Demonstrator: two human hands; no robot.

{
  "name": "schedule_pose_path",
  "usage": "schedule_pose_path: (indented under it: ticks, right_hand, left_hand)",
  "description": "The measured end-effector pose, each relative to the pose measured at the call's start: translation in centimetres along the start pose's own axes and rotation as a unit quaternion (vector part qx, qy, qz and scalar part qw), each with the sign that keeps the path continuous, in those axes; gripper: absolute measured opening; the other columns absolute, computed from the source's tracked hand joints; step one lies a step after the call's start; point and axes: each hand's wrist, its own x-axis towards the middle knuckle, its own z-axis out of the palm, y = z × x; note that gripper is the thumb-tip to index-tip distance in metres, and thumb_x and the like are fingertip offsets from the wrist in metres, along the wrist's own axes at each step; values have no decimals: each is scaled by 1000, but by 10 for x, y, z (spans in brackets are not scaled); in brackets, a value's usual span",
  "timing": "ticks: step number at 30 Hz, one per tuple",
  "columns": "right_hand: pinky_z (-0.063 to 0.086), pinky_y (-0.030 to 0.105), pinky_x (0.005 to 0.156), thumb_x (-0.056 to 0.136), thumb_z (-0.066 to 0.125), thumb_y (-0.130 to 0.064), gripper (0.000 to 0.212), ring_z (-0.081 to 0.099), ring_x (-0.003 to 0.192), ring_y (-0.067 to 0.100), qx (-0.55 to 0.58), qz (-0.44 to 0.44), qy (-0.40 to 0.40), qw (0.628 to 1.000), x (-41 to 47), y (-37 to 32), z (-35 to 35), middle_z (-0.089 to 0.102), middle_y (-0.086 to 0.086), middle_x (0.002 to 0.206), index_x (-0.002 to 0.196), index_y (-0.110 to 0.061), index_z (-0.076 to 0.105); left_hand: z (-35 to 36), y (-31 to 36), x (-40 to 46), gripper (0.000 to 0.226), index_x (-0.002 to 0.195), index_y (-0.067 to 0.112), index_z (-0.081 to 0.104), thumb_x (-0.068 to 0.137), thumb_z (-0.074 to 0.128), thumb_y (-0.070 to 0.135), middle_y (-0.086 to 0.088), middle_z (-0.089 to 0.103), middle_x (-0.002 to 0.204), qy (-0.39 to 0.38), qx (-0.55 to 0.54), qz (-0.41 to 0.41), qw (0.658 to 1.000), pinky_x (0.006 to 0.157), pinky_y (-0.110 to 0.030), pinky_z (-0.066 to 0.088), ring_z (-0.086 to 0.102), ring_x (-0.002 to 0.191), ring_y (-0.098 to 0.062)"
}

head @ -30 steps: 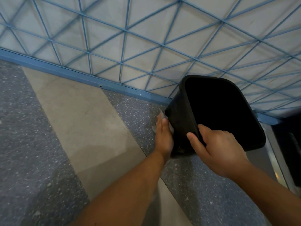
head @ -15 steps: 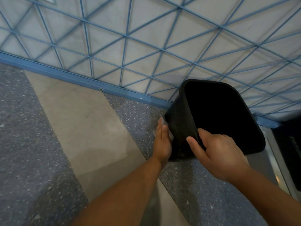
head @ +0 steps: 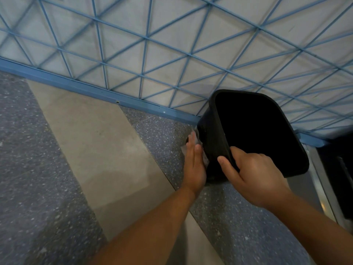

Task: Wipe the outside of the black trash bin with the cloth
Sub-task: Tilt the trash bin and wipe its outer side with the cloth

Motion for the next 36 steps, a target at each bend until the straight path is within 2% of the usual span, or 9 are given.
schedule_pose_path:
  ticks: [4,9,11,14,17,19,21,25,36]
  right_hand:
    - [40,32,40,89,22,-58,43,50,41,16,-1,1,0,1000,1,-1,0,45,-4,46,70,-24,42]
    - [39,31,42,90,25,-56,44,53,43,18,-10,1,-4,1000,2,-1,0,47,-4,48,72,-21,46]
    - [38,31,43,89,25,-57,43,51,44,18,-12,5,-8,1000,2,-1,0,43,-6,47,70,-23,42]
    - [40,32,43,90,29,-55,39,52,44,19,-11,9,-7,1000,2,-2,0,44,-5,48,70,-23,41]
    - [44,35,44,91,31,-53,37,54,46,20,-11,14,-12,1000,2,-2,-2,48,-4,49,72,-24,41]
    - [45,35,45,91,27,-56,40,54,46,19,-12,17,-15,1000,1,-2,-1,48,-4,50,72,-24,42]
    - [45,35,45,90,24,-57,42,54,47,19,-12,15,-10,1000,1,-2,-1,49,-4,50,72,-24,43]
    - [47,37,49,91,27,-55,39,58,51,21,-14,17,-21,1000,2,-1,-2,52,-4,54,76,-23,45]
    - [46,36,45,90,22,-58,43,51,45,13,-11,16,-22,1000,2,-1,0,48,-4,51,74,-25,44]
  left_hand:
    - [-2,-1,10,60,162,27,24,108,26,51,5,23,173,48,12,-2,999,134,-45,12,14,161,-8]
    - [11,-2,-12,60,151,57,22,95,28,78,14,15,174,12,3,21,1000,134,-42,10,8,161,-3]
    - [0,-16,-8,80,159,49,22,89,29,88,13,15,174,19,-4,-21,1000,134,-47,10,10,161,-6]
    - [8,-9,-6,65,164,31,12,107,24,60,9,6,175,27,-6,-56,998,134,-44,4,0,162,-9]
    - [11,-8,-26,58,162,36,11,109,25,55,15,6,173,9,13,8,1000,133,-36,5,1,162,-7]
    - [4,-19,-22,49,159,36,11,112,23,44,14,9,172,25,20,-38,999,134,-38,7,5,162,-10]
    - [4,-13,-16,56,162,30,14,110,21,48,8,10,174,40,3,-84,996,134,-41,7,5,162,-12]
    - [10,-8,-35,49,160,36,9,113,22,37,16,4,173,8,31,-3,999,131,-24,5,-1,160,1]
    - [-4,-21,-10,54,164,26,11,114,24,39,9,11,173,33,19,-62,997,134,-38,7,6,162,-10]
